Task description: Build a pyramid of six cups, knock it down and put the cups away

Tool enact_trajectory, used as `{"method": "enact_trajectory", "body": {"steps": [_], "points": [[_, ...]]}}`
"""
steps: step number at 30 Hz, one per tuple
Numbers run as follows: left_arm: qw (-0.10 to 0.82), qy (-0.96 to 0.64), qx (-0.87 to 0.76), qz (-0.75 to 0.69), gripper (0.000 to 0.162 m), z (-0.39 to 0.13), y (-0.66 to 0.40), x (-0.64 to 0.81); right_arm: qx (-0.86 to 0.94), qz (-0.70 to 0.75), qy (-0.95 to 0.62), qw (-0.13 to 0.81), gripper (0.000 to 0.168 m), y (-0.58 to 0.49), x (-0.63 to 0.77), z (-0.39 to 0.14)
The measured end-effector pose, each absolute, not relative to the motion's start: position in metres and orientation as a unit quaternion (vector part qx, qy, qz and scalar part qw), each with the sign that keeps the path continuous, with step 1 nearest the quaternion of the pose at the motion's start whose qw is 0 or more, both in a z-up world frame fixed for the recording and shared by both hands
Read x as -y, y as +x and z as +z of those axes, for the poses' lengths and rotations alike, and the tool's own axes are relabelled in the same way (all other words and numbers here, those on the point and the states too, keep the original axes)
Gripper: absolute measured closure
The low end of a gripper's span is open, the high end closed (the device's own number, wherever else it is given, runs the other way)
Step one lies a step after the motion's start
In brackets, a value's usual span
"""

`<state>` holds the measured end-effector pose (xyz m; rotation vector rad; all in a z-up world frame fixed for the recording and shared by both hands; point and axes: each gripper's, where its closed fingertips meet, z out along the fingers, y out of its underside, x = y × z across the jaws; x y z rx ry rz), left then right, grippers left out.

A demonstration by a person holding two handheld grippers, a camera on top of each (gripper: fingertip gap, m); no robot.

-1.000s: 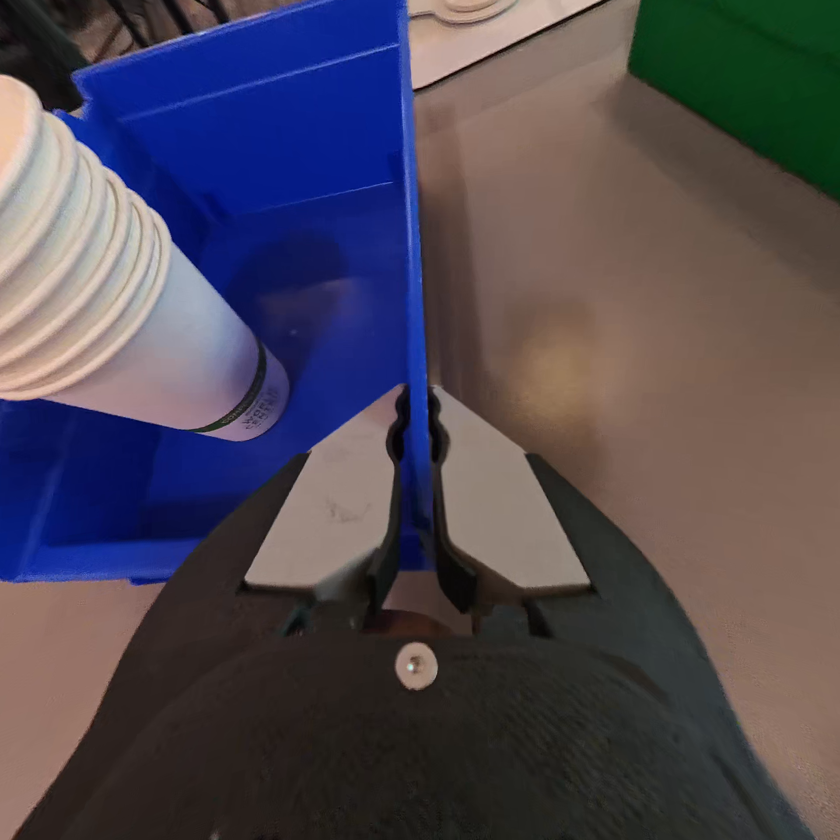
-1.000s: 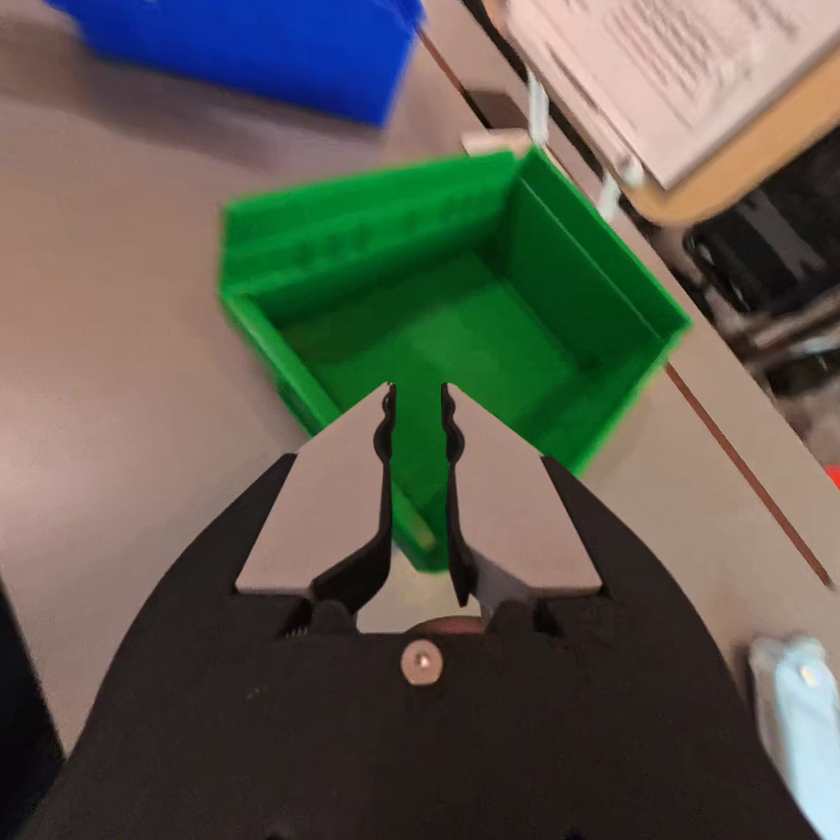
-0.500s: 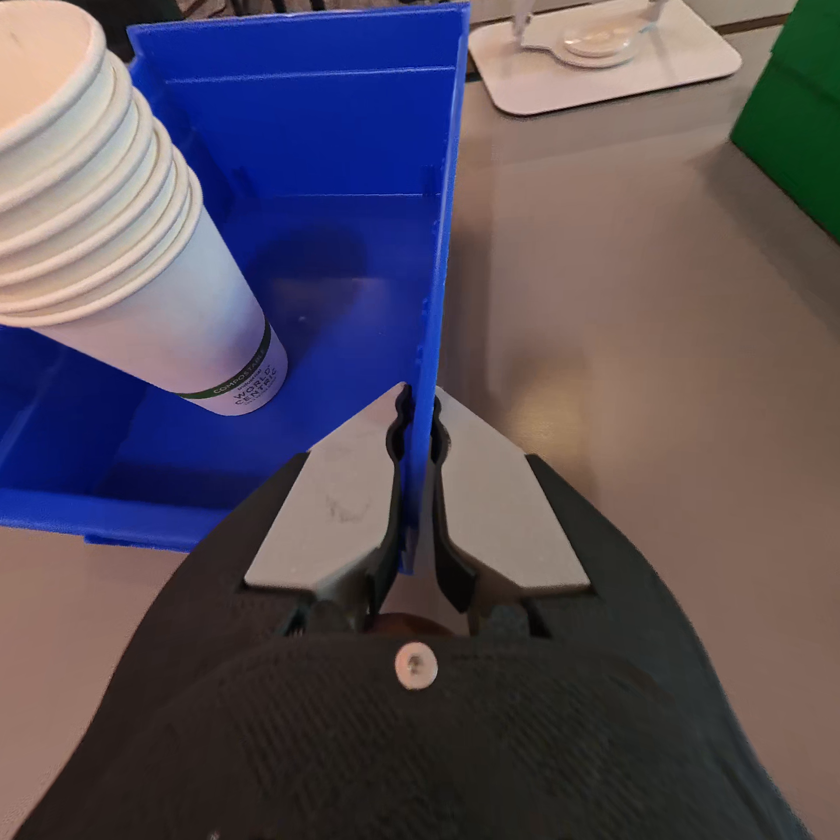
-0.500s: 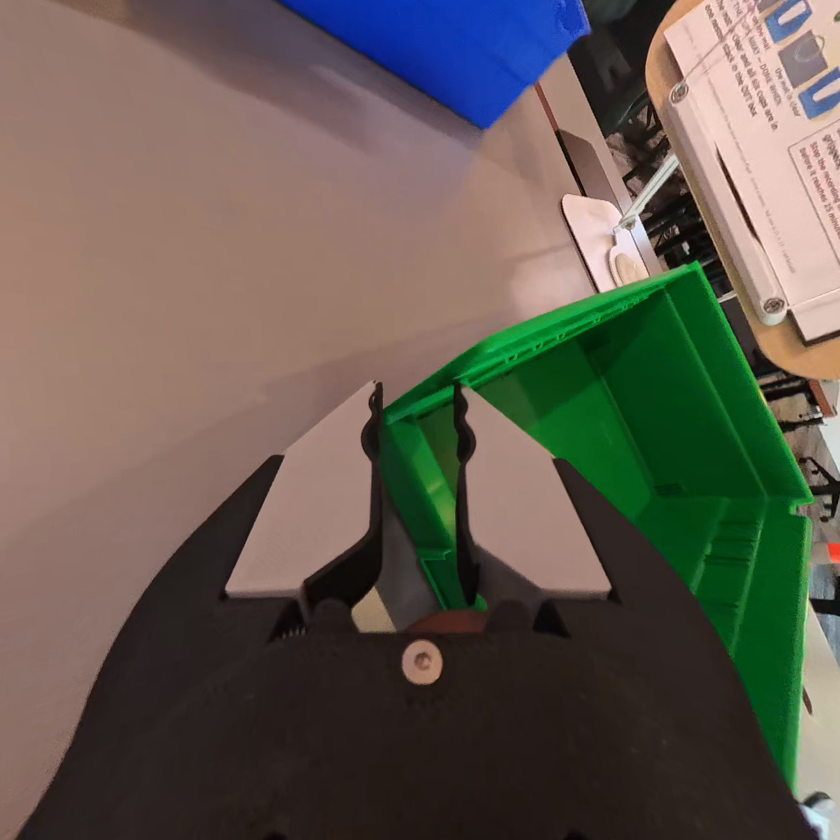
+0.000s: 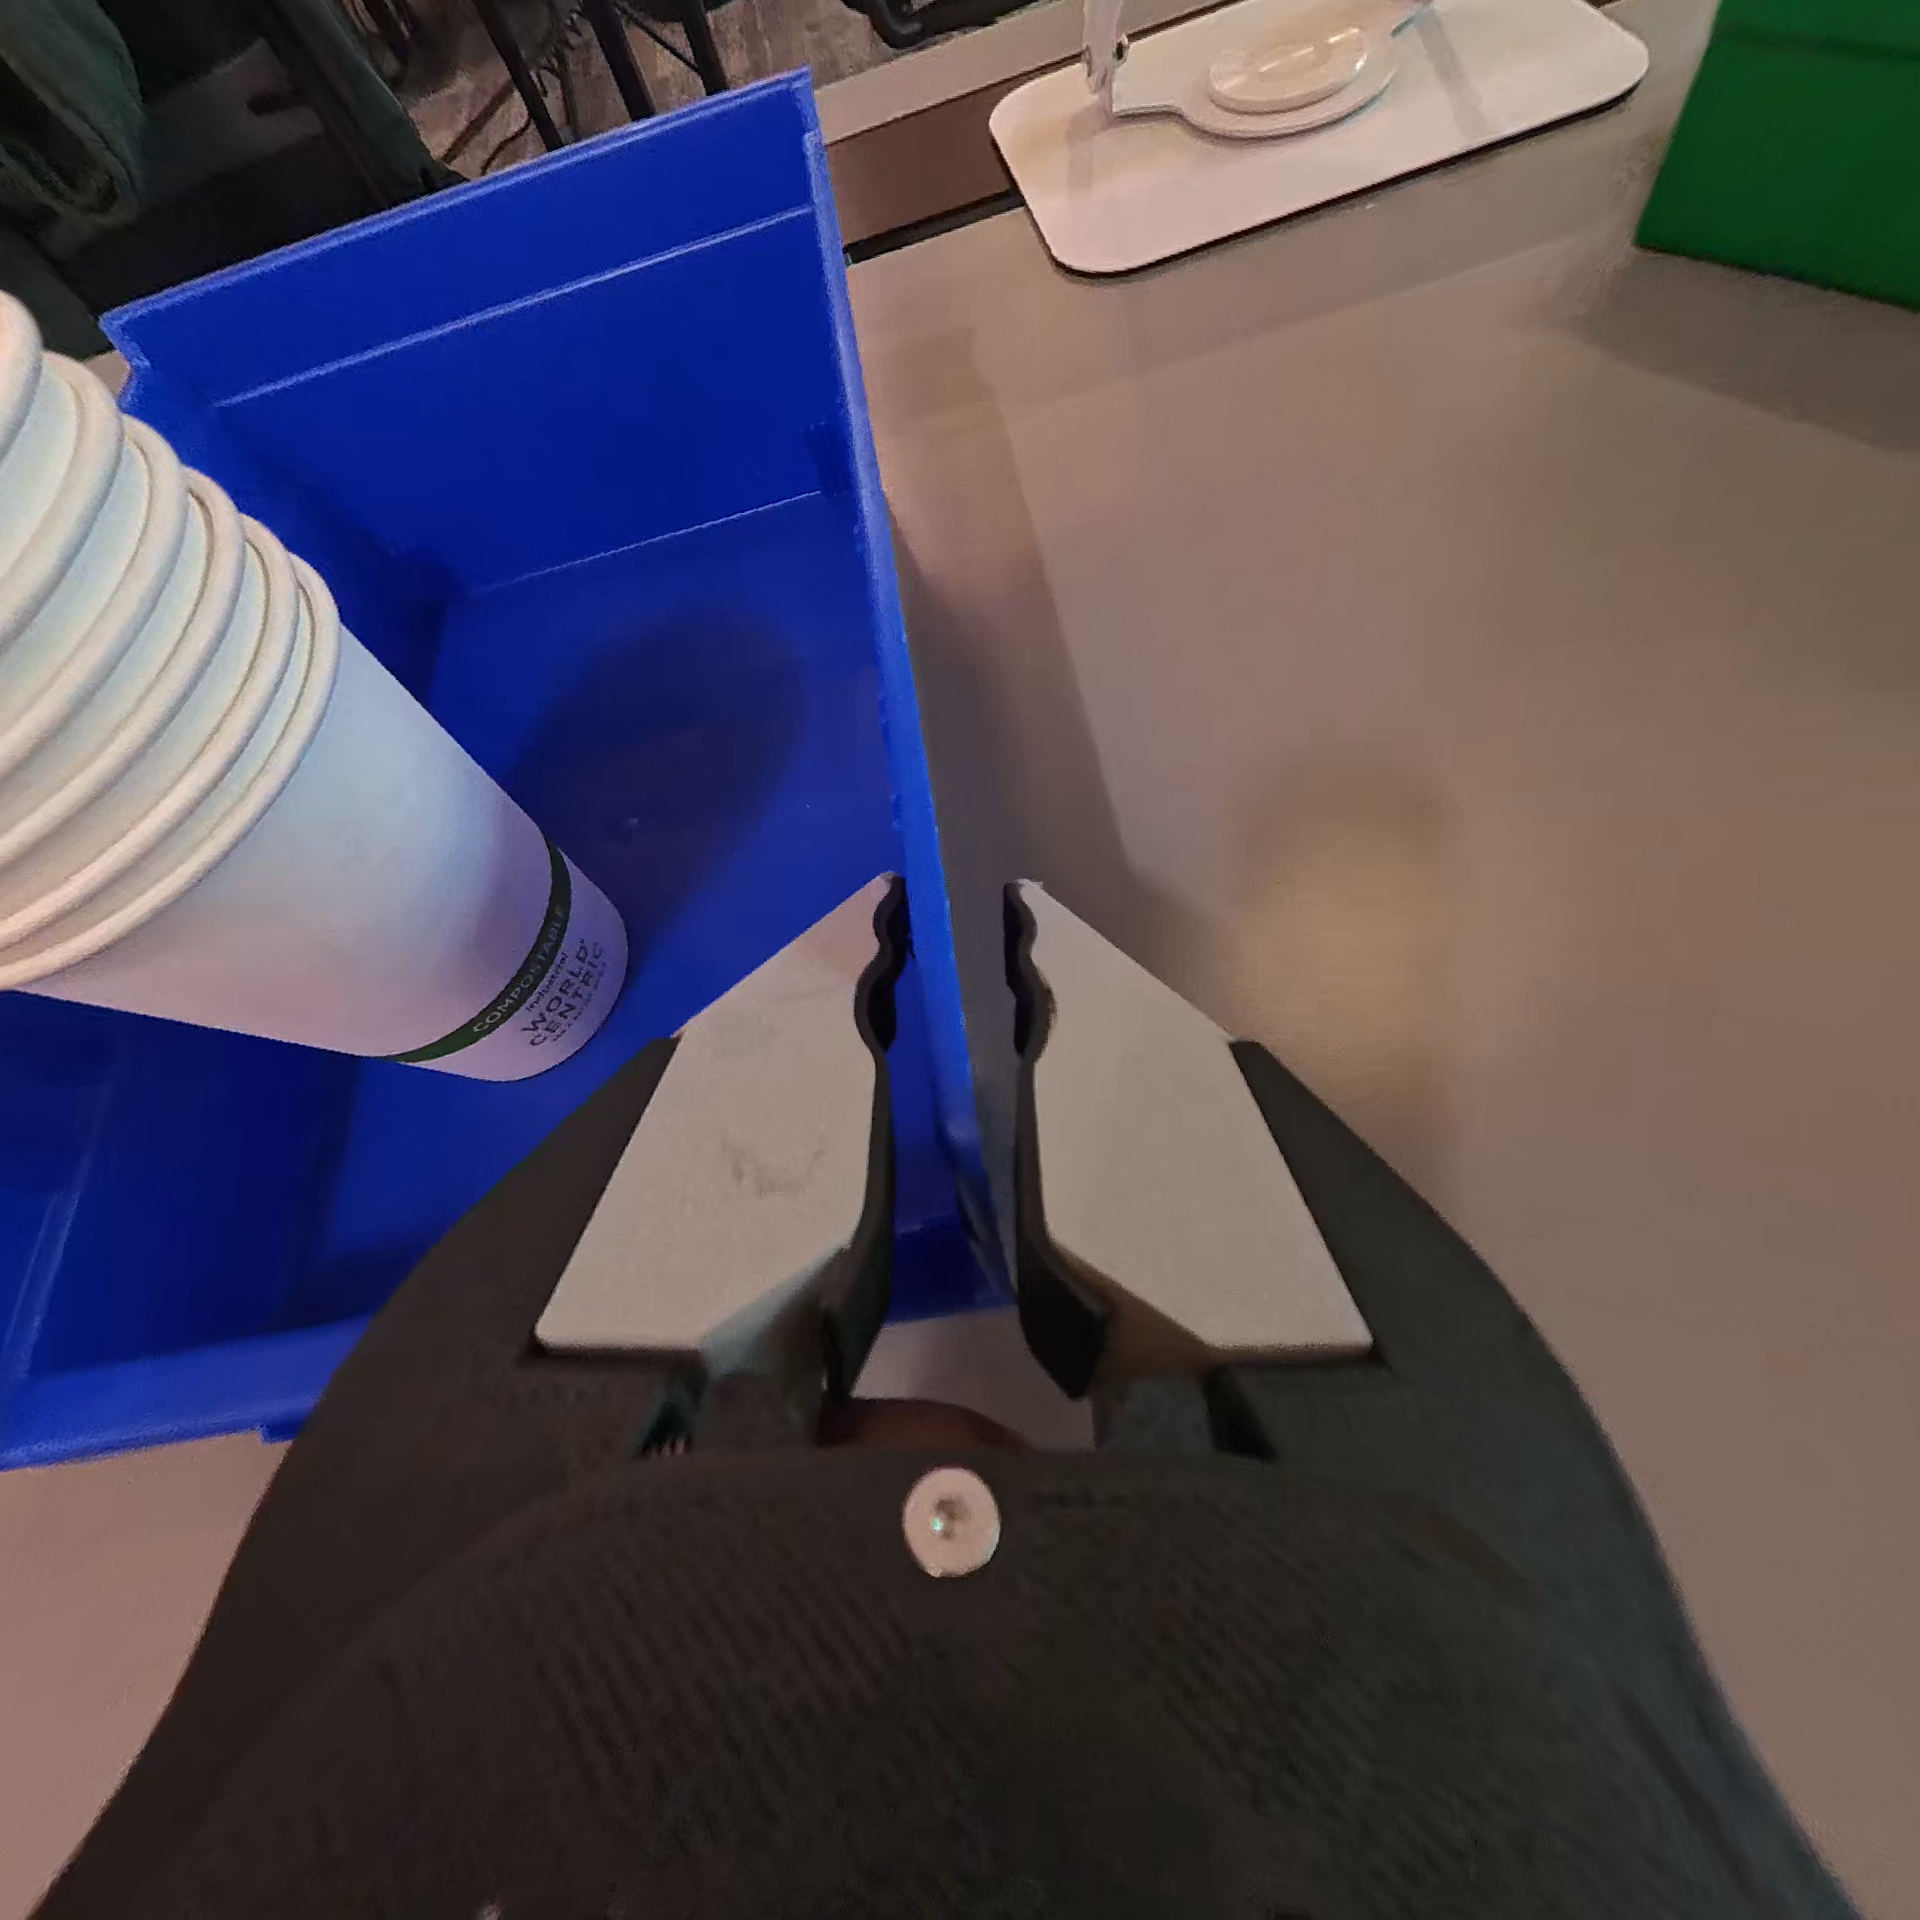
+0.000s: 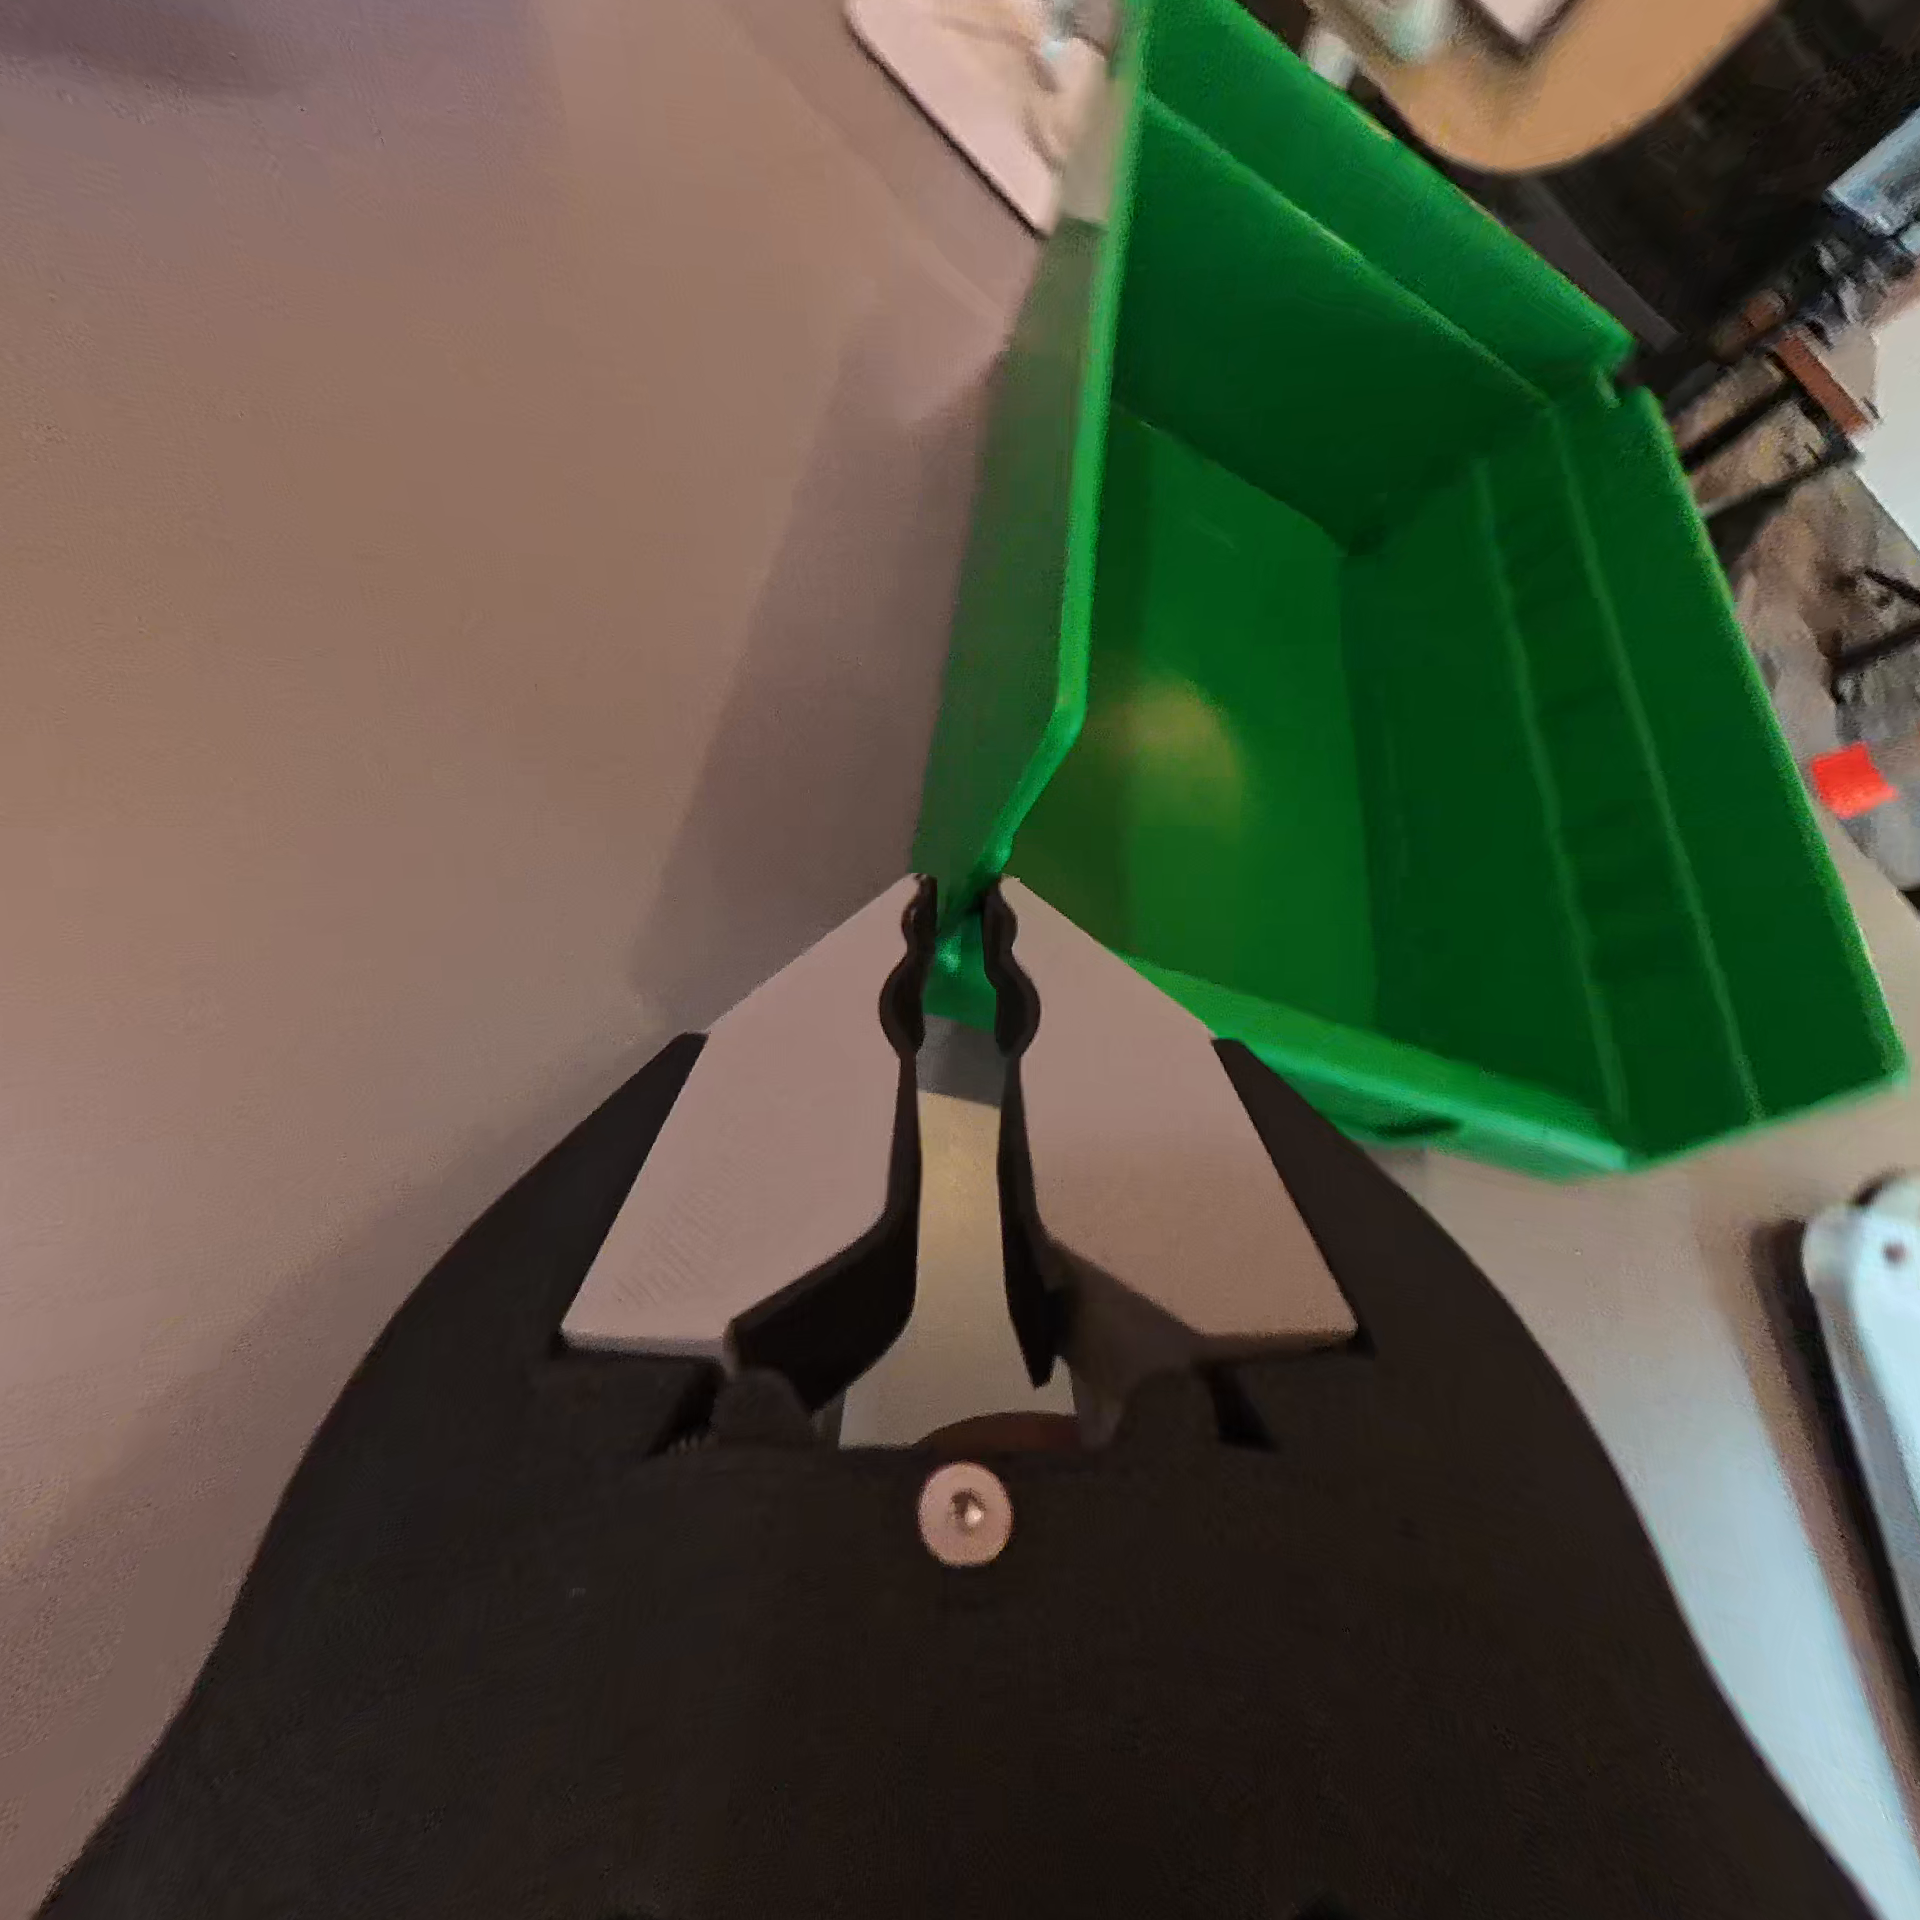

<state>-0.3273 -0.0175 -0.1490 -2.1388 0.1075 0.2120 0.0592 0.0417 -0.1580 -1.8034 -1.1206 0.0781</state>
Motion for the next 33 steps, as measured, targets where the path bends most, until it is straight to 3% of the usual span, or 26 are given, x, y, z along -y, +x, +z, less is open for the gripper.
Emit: {"method": "enact_trajectory", "body": {"steps": [11,14,21,25,33], "points": [[0.468,-0.878,-0.051,0.085,0.144,-0.151,-0.325,0.02,0.333,-0.035,-0.811,0.48,0.161,0.172,-0.061,-0.156],[0.467,-0.879,-0.05,0.081,0.142,-0.152,-0.324,0.02,0.355,-0.073,-0.8,0.478,0.161,0.157,-0.051,-0.157],[0.467,-0.878,-0.072,0.084,0.12,-0.154,-0.315,0.02,0.461,-0.082,-0.705,0.532,0.153,0.06,-0.035,-0.157],[0.47,-0.876,-0.077,0.077,0.11,-0.155,-0.309,0.016,0.478,-0.031,-0.69,0.543,0.151,0.022,-0.04,-0.158],[0.506,-0.855,-0.074,0.085,0.104,-0.15,-0.299,0.001,0.432,-0.023,-0.716,0.548,0.155,0.045,-0.062,-0.16]]}}
